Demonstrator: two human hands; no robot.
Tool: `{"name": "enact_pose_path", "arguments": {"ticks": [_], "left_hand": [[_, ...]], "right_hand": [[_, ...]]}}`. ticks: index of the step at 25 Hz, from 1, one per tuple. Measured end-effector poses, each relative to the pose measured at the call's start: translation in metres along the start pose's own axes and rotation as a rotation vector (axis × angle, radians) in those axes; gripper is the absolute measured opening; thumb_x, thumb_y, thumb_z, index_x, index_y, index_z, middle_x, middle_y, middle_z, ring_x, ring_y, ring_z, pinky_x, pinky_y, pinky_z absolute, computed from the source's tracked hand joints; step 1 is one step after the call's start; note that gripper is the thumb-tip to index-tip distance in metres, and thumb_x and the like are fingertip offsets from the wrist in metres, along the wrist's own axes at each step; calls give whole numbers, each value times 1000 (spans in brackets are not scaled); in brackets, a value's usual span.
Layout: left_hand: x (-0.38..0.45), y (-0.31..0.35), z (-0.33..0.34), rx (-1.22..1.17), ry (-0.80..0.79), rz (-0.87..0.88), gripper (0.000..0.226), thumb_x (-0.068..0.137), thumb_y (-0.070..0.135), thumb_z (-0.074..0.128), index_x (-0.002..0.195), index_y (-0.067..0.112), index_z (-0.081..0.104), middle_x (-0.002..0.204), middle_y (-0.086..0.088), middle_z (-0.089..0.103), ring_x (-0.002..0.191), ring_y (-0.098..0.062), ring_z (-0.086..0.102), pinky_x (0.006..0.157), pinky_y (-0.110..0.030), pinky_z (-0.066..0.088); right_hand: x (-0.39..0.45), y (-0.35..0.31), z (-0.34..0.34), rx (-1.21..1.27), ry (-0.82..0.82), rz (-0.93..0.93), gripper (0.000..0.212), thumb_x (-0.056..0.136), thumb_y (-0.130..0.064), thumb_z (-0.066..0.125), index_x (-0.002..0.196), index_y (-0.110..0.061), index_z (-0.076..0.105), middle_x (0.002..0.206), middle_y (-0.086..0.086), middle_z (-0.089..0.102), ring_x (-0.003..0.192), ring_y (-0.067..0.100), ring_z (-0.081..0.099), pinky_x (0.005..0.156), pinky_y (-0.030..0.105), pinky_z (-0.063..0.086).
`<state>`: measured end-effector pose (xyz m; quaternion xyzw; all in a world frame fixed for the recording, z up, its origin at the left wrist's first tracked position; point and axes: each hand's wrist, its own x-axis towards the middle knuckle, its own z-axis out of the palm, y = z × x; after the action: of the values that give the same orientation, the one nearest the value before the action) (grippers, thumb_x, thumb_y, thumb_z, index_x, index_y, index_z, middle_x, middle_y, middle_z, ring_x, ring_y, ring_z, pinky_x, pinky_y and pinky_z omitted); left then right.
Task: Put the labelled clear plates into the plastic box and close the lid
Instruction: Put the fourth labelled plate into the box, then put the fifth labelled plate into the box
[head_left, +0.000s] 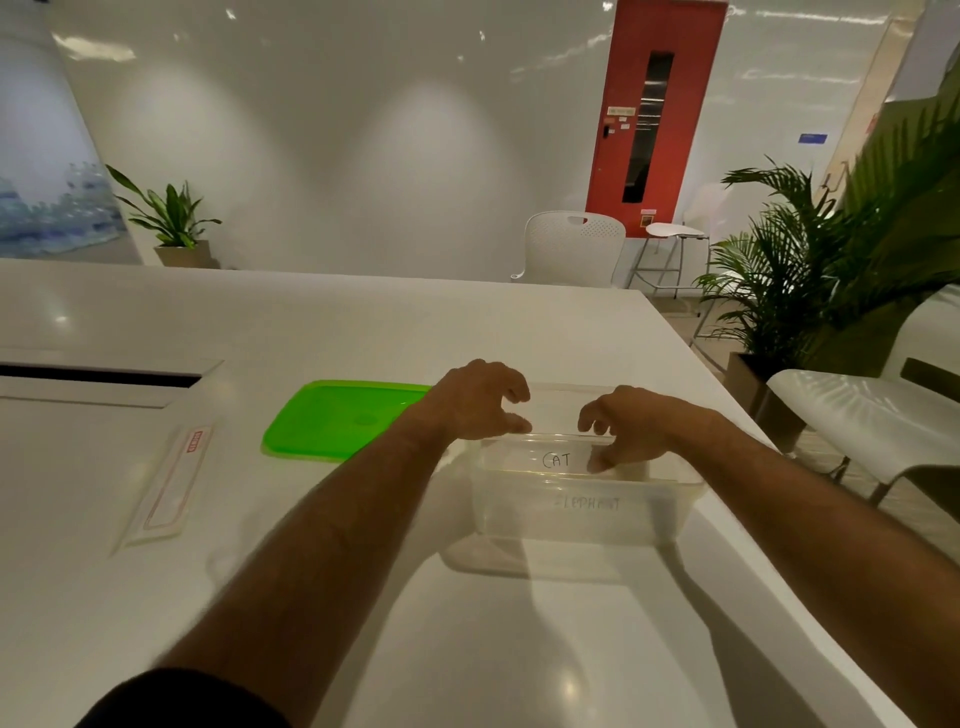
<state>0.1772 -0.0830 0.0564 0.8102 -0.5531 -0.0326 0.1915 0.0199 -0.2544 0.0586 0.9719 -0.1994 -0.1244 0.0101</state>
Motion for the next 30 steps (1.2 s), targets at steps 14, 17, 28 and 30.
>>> {"name": "enact_pose_path", "arguments": {"ticks": [14,17,28,30], "left_hand": [[-147,-138,-82,193,435,-682,63,77,42,77,131,17,57,124,-9,68,120,-32,58,93,-44,53],[-180,-168,-88,239,350,-858,55,72,39,76,118,12,60,117,-10,67,114,-33,61,85,-39,52],[-237,-218,-79,176,241,-904,24,79,15,74,100,4,68,89,-9,70,81,-27,70,72,-33,58],[-245,-224,-81,178,263,-890,16,78,14,72,92,6,72,77,-5,66,73,-23,67,68,-31,56]], "right_hand": [[39,-208,-56,177,447,-434,50,82,-46,69,125,-24,59,122,4,69,114,29,63,93,41,51],[58,-270,-46,162,403,-496,52,83,-43,68,130,-24,56,126,9,66,116,32,60,94,41,50],[99,-380,-22,81,323,-617,53,89,-30,68,138,-18,49,127,10,65,116,30,59,95,43,50],[100,-386,-20,88,351,-630,54,90,-28,67,139,-17,49,132,9,63,119,30,58,98,44,49]]}}
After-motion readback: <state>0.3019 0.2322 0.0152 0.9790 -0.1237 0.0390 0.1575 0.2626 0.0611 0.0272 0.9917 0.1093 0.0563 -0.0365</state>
